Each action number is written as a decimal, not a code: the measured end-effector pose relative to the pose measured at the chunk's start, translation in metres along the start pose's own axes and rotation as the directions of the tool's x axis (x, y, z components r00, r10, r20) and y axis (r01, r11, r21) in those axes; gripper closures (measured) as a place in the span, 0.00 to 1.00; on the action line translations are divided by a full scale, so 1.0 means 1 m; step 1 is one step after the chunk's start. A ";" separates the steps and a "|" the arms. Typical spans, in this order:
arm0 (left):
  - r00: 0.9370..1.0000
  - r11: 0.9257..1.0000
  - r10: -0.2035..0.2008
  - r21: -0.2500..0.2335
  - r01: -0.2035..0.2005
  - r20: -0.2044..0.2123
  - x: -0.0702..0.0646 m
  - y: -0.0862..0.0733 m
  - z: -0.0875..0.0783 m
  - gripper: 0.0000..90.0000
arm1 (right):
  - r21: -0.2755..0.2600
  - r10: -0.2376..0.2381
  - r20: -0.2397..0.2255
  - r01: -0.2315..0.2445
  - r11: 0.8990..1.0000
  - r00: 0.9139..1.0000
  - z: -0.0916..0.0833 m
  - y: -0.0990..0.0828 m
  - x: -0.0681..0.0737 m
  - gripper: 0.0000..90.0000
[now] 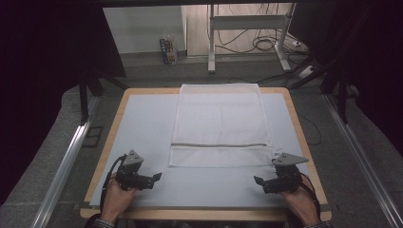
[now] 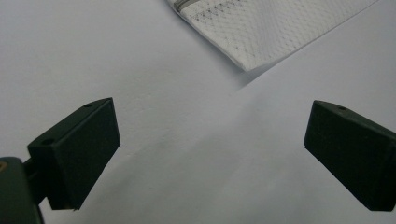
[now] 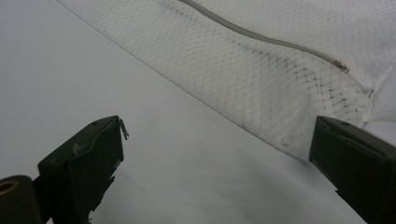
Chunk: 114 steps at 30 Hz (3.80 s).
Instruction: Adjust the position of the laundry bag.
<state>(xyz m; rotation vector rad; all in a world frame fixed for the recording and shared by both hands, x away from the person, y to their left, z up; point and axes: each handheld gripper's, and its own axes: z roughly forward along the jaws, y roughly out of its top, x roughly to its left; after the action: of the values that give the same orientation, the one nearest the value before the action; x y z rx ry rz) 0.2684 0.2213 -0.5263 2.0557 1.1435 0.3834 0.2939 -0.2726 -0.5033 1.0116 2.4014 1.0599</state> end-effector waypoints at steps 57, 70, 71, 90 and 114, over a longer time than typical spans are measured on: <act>0.998 0.998 0.062 -0.021 -0.062 -0.032 0.006 0.048 0.044 0.17 | -0.009 0.094 0.118 -0.094 0.996 0.989 0.010 0.018 -0.040 0.23; 0.997 0.997 0.078 -0.025 -0.078 -0.011 0.012 0.063 0.054 0.34 | -0.003 0.111 0.142 -0.112 0.994 0.984 0.015 0.028 -0.055 0.34; 0.997 0.997 0.078 -0.025 -0.078 -0.011 0.012 0.063 0.054 0.35 | -0.003 0.111 0.142 -0.112 0.994 0.984 0.015 0.028 -0.055 0.34; 0.999 0.998 0.042 -0.034 -0.043 -0.021 0.029 0.084 0.076 0.57 | 0.013 0.107 0.213 -0.112 0.994 0.971 0.027 0.040 -0.076 0.61; 0.993 0.999 0.039 0.024 -0.037 -0.107 0.033 0.091 0.113 0.65 | 0.096 0.109 0.251 -0.137 0.986 0.962 0.069 0.049 -0.106 0.68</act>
<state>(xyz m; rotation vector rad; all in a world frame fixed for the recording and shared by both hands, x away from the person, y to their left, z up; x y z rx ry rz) 0.4063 0.1665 -0.5405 2.1006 1.1781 0.5073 0.4279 -0.2905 -0.5119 1.2658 2.2413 0.7917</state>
